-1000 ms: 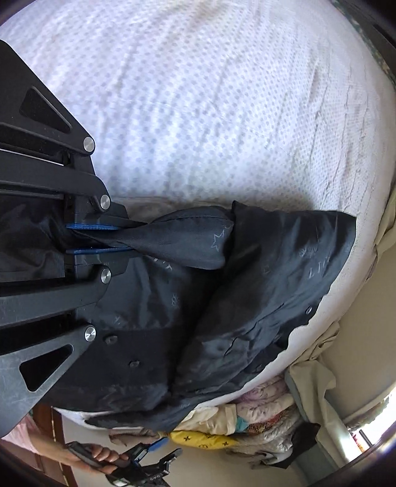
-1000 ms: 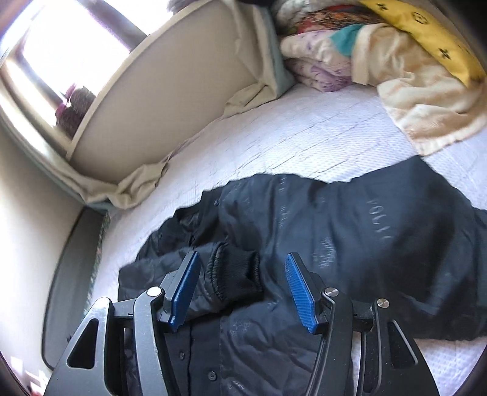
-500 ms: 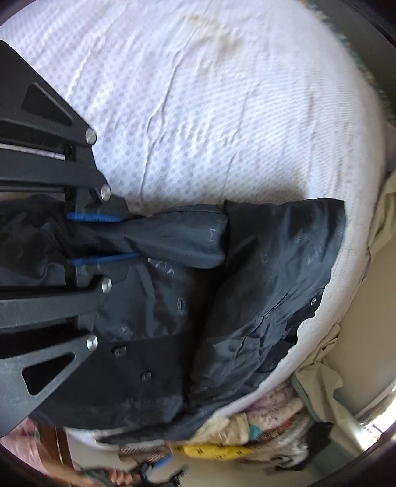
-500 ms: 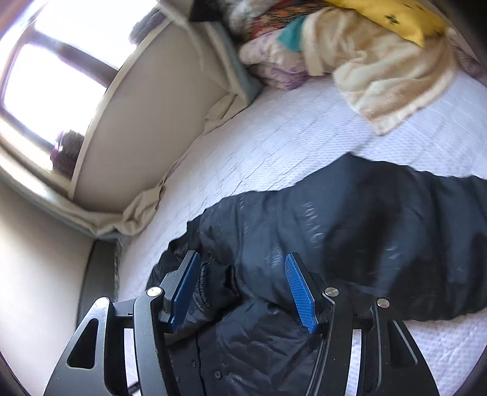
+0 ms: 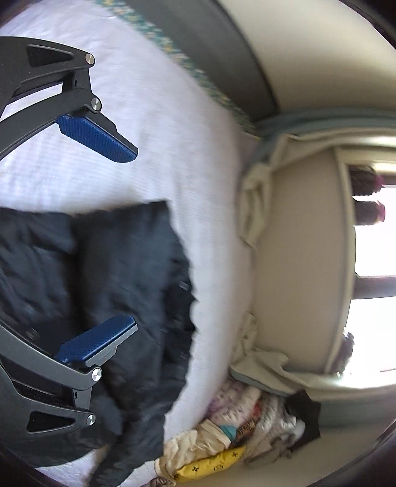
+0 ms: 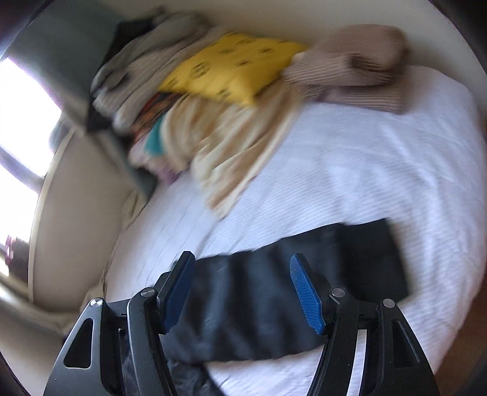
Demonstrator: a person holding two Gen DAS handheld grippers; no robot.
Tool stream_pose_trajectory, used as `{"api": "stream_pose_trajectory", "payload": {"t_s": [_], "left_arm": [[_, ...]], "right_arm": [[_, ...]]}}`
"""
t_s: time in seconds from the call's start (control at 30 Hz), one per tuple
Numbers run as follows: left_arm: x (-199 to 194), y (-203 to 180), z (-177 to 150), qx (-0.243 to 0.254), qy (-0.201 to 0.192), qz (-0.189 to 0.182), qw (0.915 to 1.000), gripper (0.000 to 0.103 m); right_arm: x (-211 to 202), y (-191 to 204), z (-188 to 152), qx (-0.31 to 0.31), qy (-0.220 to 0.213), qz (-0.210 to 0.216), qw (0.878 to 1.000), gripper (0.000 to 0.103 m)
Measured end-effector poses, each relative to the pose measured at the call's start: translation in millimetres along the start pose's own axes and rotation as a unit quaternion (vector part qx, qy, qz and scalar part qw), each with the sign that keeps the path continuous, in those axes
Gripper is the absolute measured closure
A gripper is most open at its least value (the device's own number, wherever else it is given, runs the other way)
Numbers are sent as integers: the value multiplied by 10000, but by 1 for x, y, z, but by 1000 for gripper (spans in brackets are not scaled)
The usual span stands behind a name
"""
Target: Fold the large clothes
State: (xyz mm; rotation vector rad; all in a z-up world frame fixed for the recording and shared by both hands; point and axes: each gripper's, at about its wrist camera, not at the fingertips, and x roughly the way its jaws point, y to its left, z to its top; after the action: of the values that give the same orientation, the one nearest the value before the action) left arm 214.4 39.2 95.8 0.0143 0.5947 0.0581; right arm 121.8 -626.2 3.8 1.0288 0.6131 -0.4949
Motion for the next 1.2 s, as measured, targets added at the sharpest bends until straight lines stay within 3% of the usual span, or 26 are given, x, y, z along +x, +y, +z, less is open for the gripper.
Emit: {"api": "stream_pose_trajectory", "payload": {"t_s": [0.1, 0.23, 0.3, 0.37, 0.43, 0.57, 0.67, 0.83, 0.97, 1.07, 1.2], "left_arm": [[0, -25, 24, 233, -241, -183, 9993, 1], [2, -34, 10, 132, -329, -540, 9979, 1], [17, -36, -6, 63, 11, -677, 9977, 1], [30, -42, -13, 230, 397, -583, 9972, 1], [30, -40, -13, 221, 357, -435, 9982, 1], [21, -27, -9, -184, 255, -599, 9977, 1], [18, -19, -9, -315, 184, -503, 9981, 1], [15, -10, -9, -396, 176, -264, 9987, 1], [16, -7, -8, -488, 239, -305, 9981, 1], [16, -8, -9, -499, 265, -332, 9978, 1], [17, -9, -12, -437, 287, -279, 9982, 1]], "right_arm": [[-4, -31, 5, 293, -17, -180, 9994, 40], [-2, -64, 5, 589, 184, -380, 9974, 40], [0, -78, 3, 704, 245, -551, 9957, 40], [3, -93, 1, 949, 366, -606, 9930, 40], [7, -103, -1, 1116, 518, -560, 9908, 40], [14, -114, -9, 1270, 614, -792, 9868, 39], [18, -115, -15, 1211, 565, -948, 9865, 39], [7, -126, -28, 1644, 394, -817, 9822, 40], [-1, -144, -50, 2430, 341, -155, 9693, 39], [11, -144, -51, 2461, 446, 88, 9682, 38], [17, -145, -39, 2516, 157, 123, 9676, 40]]}}
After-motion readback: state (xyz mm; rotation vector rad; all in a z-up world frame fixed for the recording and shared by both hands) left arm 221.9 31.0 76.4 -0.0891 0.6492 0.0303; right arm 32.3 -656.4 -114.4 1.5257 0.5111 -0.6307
